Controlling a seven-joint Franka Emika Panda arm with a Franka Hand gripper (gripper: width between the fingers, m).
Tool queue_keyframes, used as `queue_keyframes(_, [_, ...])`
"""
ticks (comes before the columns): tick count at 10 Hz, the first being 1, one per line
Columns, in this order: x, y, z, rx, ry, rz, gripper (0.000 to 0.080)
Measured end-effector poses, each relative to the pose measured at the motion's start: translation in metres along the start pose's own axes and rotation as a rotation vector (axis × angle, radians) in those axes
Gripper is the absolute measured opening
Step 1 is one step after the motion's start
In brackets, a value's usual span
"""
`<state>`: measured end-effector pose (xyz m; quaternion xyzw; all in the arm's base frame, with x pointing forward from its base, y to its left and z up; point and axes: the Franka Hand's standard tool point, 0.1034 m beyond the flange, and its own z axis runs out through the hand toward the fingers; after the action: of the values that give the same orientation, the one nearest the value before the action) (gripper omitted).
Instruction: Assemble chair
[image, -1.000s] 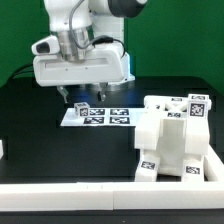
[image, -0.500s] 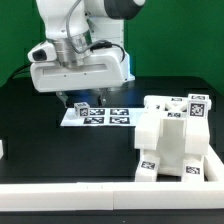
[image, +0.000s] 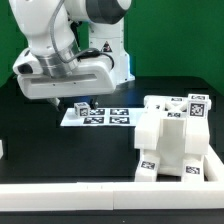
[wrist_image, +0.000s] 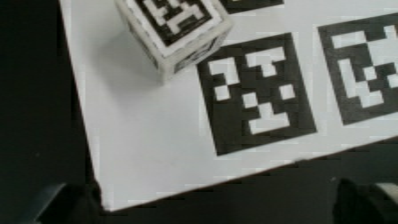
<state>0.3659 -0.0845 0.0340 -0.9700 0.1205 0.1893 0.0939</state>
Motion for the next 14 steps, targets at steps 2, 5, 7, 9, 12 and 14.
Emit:
queue_keyframes(2, [-0.002, 0.000, 0.002, 0.007, -0.024, 0.002, 0.0649])
queue_keyframes(5, [-0.025, 0.008, 0.028, 0.050, -0.419, 0.062, 0.0649])
queue_keyframes(7, [-0.031, 0.006, 0.037, 0.057, -0.526, 0.066, 0.0649])
queue_keyframes(9, [-0.031, 0.006, 0.038, 0.058, -0.529, 0.067, 0.0649])
queue_keyframes(12, [-0.041, 0.008, 0.050, 0.046, -0.571, 0.106, 0.0649])
queue_keyframes(14, [-0.042, 0.007, 0.052, 0.042, -0.576, 0.110, 0.0649])
